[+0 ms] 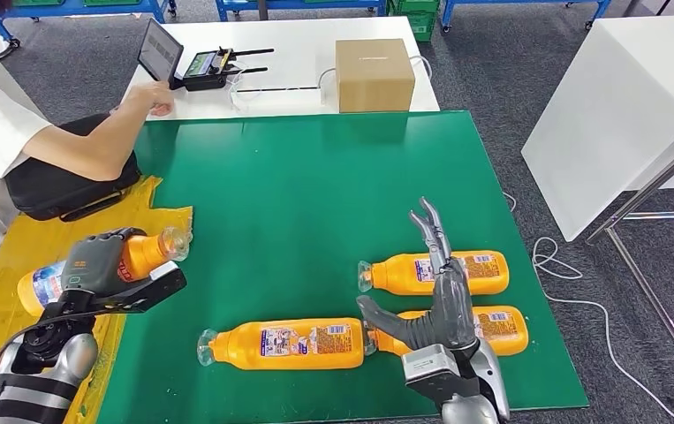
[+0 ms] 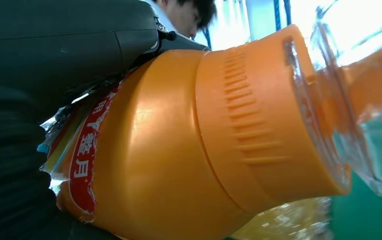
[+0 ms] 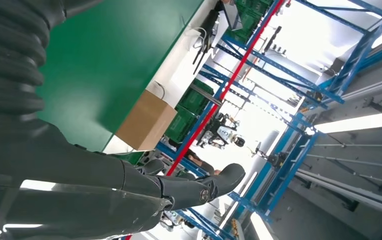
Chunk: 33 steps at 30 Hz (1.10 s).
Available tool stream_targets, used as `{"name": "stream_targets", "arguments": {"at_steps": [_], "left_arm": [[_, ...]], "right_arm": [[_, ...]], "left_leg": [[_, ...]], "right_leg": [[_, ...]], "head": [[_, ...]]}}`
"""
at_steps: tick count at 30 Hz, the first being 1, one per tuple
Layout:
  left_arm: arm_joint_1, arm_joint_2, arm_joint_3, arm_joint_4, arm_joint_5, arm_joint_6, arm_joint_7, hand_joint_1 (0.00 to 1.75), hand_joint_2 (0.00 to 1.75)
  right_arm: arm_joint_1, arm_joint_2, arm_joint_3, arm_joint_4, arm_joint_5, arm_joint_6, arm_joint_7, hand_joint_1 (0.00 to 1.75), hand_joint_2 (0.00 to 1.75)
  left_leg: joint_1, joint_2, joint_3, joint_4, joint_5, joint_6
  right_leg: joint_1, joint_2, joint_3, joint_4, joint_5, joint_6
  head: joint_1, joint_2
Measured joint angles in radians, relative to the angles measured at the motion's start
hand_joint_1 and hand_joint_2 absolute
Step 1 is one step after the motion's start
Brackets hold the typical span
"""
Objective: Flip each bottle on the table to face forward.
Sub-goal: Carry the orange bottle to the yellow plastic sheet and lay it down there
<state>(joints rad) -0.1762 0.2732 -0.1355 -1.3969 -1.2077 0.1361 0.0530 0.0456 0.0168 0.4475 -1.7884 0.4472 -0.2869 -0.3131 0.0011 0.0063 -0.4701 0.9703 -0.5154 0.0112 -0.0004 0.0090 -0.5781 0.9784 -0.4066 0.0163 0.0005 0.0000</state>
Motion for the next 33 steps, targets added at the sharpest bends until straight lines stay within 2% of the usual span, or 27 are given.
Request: {"name": "stream_targets", "arguments": {"at_steps": [8,9,12,13,17,27,33], "left_arm": [[-0.081,0.033,-0.047,0.162,-0.103,0.038,0.001,1.75,1.75],[-0.088,0.034,-0.052,0.176,-0.110,0.042,-0.003,1.43,1.75],[-0.109,0.034,-0.067,0.224,-0.119,0.073,-0.015,0.12,1.75],[-0.117,0.033,-0.071,0.242,-0.116,0.092,-0.022,0.00,1.75],[-0.136,0.018,-0.077,0.294,-0.097,0.150,-0.033,0.00,1.75],[-0.141,0.012,-0.079,0.307,-0.100,0.160,-0.029,0.00,1.75],[-0.167,-0.020,-0.093,0.396,-0.124,0.180,0.003,0.00,1.75]], "right_arm": [[-0.008,0.004,-0.009,0.005,0.000,0.033,0.003,0.00,1.75],[-0.012,0.005,-0.009,0.008,-0.001,0.037,0.003,0.00,1.75],[-0.023,0.009,-0.009,0.018,-0.007,0.044,0.003,0.00,1.75],[-0.028,0.010,-0.009,0.022,-0.009,0.045,0.003,0.00,1.75],[-0.041,0.015,-0.005,0.037,-0.014,0.045,0.004,0.00,1.75],[-0.045,0.017,-0.002,0.042,-0.014,0.045,0.004,0.00,1.75],[-0.058,0.018,0.015,0.074,-0.012,0.050,0.015,0.00,1.75]], "left_leg": [[0.000,0.000,0.000,0.000,0.000,0.000],[0.000,0.000,-0.001,0.000,0.000,0.000],[0.000,0.000,-0.001,0.000,0.000,0.000],[0.000,0.000,-0.001,0.000,0.000,0.000],[0.000,0.000,0.000,0.000,0.000,0.000],[0.000,0.000,0.000,0.000,0.000,0.000],[0.000,0.000,0.000,0.000,0.000,0.000]], "right_leg": [[0.000,0.000,0.000,0.000,0.000,0.000],[0.000,0.000,0.000,0.000,0.000,0.000],[0.000,0.000,0.000,0.000,0.000,0.000],[0.000,0.000,0.000,0.000,0.000,0.000],[0.000,0.000,0.000,0.000,0.000,0.000],[0.000,0.000,0.000,0.000,0.000,0.000],[0.000,0.000,0.000,0.000,0.000,0.000]], "head": [[0.000,0.000],[0.000,0.000],[0.000,0.000],[0.000,0.000],[0.000,0.000],[0.000,0.000],[0.000,0.000]]}}
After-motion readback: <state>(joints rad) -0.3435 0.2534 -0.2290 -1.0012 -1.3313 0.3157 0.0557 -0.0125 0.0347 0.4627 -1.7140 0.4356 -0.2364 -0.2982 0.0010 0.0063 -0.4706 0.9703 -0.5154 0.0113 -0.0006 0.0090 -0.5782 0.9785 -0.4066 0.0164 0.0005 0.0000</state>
